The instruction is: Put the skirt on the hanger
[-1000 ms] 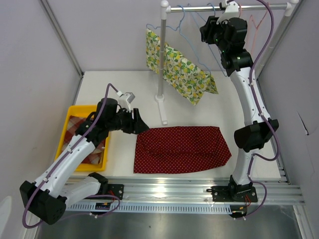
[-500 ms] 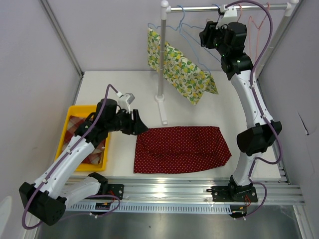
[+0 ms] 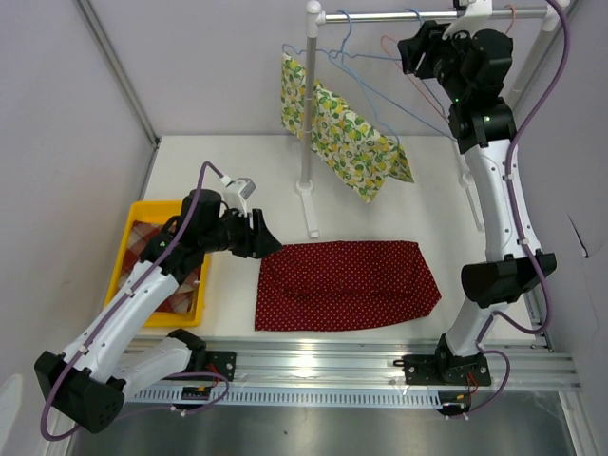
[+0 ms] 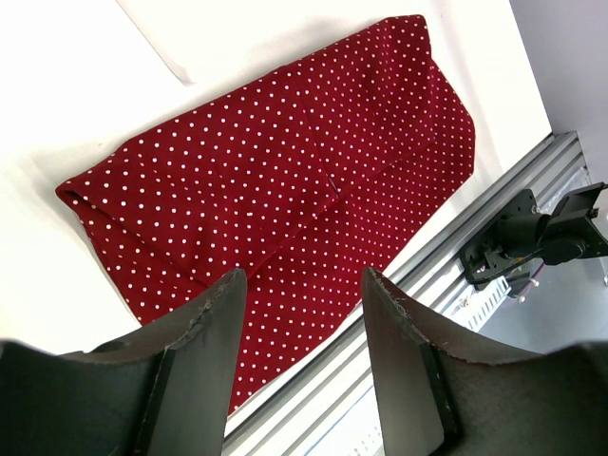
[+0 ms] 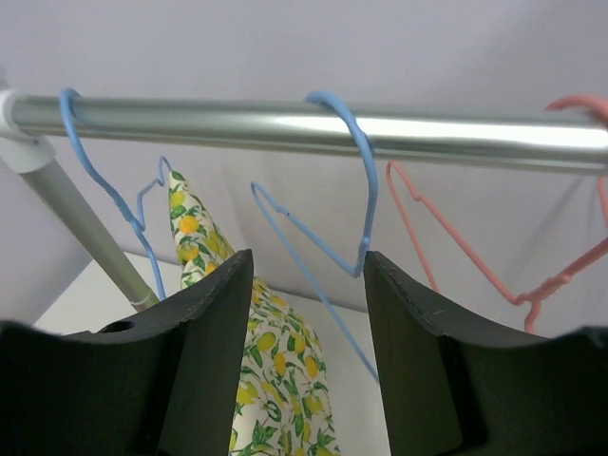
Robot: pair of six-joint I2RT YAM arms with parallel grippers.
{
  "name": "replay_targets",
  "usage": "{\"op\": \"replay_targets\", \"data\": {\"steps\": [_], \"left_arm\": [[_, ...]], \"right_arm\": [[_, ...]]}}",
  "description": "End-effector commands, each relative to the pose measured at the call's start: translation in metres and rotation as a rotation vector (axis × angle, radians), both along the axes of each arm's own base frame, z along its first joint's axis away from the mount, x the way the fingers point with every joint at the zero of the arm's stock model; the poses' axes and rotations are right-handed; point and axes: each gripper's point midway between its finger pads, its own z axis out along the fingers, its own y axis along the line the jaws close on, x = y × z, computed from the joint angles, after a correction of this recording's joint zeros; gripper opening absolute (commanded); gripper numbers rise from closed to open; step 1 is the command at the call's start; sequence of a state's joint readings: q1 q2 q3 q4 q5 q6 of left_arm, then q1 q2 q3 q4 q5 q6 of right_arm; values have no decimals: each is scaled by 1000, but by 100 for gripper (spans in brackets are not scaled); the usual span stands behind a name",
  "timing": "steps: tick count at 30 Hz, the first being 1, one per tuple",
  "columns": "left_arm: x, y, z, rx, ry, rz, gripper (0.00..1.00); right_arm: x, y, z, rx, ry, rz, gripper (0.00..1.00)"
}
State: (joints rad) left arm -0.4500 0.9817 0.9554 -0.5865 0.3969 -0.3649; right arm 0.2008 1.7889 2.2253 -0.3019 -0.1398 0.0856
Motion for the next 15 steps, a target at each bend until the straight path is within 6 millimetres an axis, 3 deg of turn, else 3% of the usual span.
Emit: {"op": "replay_targets", "data": {"steps": [1, 6, 10, 15], "left_arm": [[-4, -4, 9, -23, -42, -34, 57], [-4, -3, 10, -22, -45, -32, 57], [-3, -3, 10, -17, -45, -31, 57], [-4, -1, 9, -5, -45, -27, 57]], "right_arm": [[-16, -8, 38, 9, -91, 24, 57], [8, -12, 25, 5, -65, 65, 61], [31, -10, 2, 2, -34, 89, 63], [44, 1, -19, -7, -1, 139, 64]]}}
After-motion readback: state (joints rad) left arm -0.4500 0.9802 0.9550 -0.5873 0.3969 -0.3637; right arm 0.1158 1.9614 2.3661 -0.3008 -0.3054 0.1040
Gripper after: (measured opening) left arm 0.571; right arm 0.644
